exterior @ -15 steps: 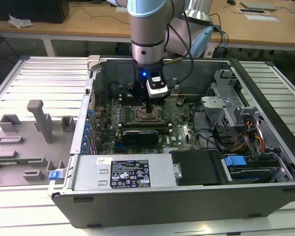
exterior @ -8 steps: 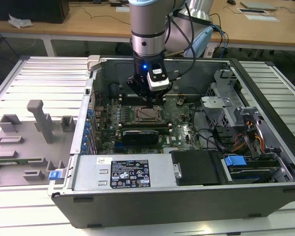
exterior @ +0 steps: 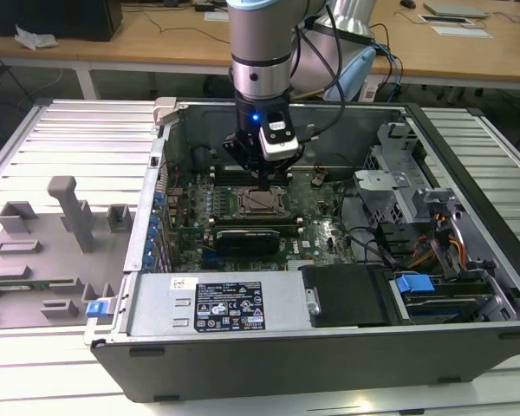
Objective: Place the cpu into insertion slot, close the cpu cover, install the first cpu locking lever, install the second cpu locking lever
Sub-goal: 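Install the second cpu locking lever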
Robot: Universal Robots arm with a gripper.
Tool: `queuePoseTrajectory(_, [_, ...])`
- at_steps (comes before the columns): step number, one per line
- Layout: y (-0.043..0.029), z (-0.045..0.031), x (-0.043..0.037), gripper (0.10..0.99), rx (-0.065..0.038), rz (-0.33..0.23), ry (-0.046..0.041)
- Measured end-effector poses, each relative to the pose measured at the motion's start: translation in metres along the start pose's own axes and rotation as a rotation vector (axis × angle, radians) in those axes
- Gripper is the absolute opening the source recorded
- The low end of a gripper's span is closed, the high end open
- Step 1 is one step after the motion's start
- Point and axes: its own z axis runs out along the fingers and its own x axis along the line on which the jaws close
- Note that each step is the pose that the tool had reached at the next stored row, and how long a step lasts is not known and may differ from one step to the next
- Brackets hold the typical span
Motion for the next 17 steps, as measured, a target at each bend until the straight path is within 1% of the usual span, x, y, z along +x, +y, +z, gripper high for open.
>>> queuePoseTrajectory(5, [0.0, -0.0002, 0.0, 0.106, 0.0, 0.0, 0.0])
queuePoseTrajectory(7, [-0.0014, -0.0002, -0.0005, 0.106, 0.0, 0.0, 0.0001])
queuePoseTrajectory(11, [-0.0087, 0.0001, -0.0028, 0.106, 0.0, 0.0, 0.0])
queuePoseTrajectory(13, [-0.019, 0.0004, -0.0062, 0.106, 0.0, 0.0, 0.0])
queuePoseTrajectory(17, [-0.0259, -0.0008, -0.0086, 0.106, 0.0, 0.0, 0.0])
